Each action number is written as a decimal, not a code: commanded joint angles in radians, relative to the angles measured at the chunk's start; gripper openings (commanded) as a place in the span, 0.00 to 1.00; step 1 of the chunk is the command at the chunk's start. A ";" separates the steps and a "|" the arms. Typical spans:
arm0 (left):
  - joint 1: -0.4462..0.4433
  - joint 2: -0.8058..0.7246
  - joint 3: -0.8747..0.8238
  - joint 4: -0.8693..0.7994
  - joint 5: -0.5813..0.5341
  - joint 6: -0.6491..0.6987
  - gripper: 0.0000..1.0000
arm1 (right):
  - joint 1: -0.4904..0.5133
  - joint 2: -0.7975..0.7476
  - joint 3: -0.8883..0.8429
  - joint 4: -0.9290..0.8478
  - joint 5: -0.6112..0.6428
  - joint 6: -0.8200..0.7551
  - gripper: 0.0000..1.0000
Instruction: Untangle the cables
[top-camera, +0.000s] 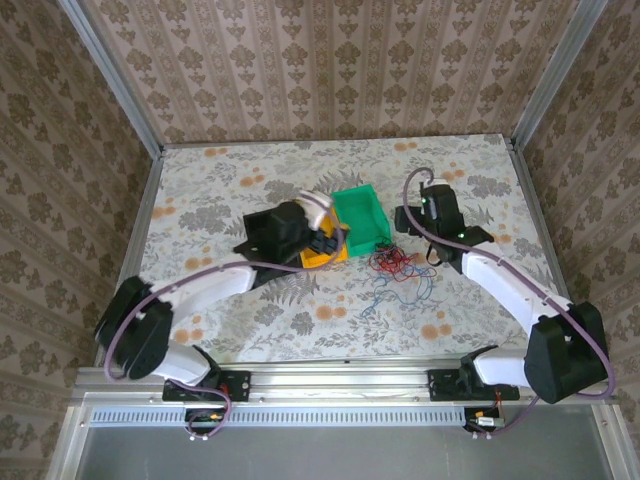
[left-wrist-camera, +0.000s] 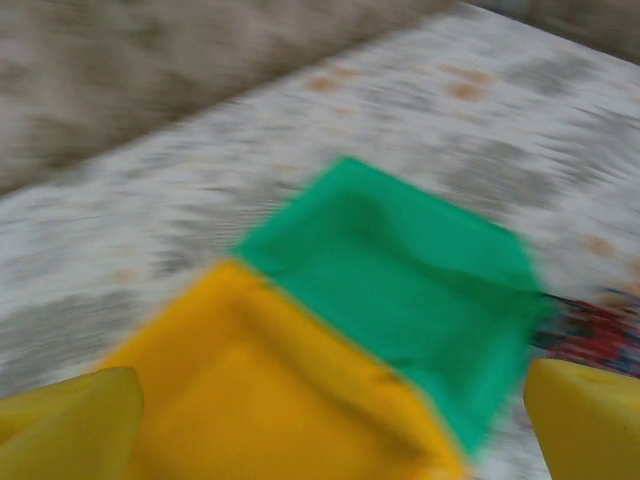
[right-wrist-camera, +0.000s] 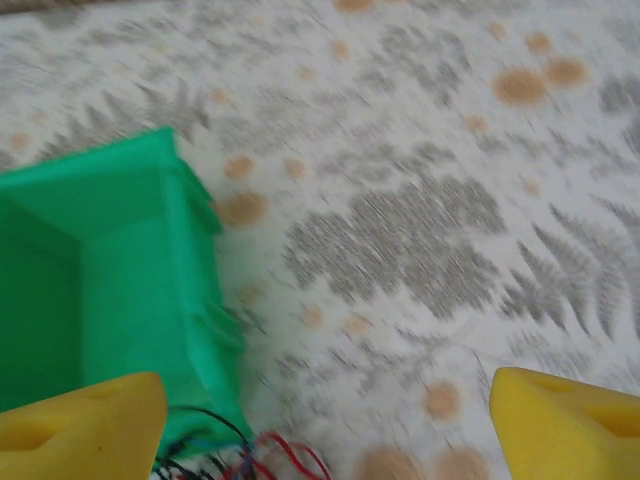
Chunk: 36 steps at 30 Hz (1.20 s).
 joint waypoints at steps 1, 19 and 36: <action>-0.083 0.122 0.105 -0.130 0.230 0.028 0.99 | -0.090 -0.024 0.067 -0.225 -0.007 0.123 0.85; -0.083 0.275 0.338 -0.288 -0.208 -0.308 1.00 | -0.186 -0.038 0.012 -0.198 -0.183 0.115 0.86; 0.077 0.742 0.906 -0.759 -0.111 -0.596 0.60 | -0.180 -0.091 -0.005 -0.202 -0.260 0.106 0.84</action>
